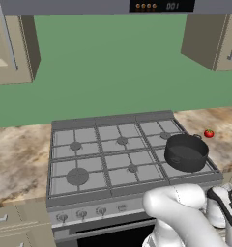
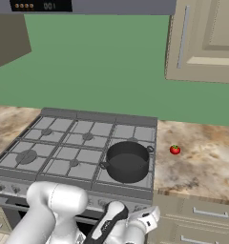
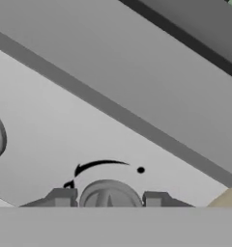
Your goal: Turn on the burner for the pot on the stove. Wait thirty seconds for the pot to heat up. Then add the tomato to the pot.
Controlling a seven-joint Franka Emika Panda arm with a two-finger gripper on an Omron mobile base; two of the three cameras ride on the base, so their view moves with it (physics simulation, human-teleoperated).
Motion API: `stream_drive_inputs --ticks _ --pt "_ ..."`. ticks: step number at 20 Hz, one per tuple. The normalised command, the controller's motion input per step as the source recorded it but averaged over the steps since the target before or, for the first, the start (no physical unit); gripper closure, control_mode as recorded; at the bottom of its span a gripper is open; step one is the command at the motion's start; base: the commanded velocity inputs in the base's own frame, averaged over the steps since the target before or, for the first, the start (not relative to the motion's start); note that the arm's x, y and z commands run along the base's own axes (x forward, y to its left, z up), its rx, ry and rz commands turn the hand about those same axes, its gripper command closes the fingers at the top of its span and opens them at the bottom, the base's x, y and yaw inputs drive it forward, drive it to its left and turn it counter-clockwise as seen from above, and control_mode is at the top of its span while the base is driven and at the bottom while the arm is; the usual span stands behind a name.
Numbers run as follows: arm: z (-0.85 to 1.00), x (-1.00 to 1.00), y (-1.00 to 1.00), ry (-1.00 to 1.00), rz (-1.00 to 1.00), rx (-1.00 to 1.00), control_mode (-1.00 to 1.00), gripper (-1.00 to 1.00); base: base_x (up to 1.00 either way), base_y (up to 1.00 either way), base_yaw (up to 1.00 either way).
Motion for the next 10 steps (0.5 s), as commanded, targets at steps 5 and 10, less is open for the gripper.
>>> stream_drive_inputs --ticks 5,10 --pt "-0.15 -0.1 0.0 0.0 0.62 -0.4 -1.0 -1.0 0.0 0.0 0.0" --pt "0.0 -0.45 0.0 -0.09 0.59 -0.37 -1.0 -1.0 0.0 0.0 0.0"
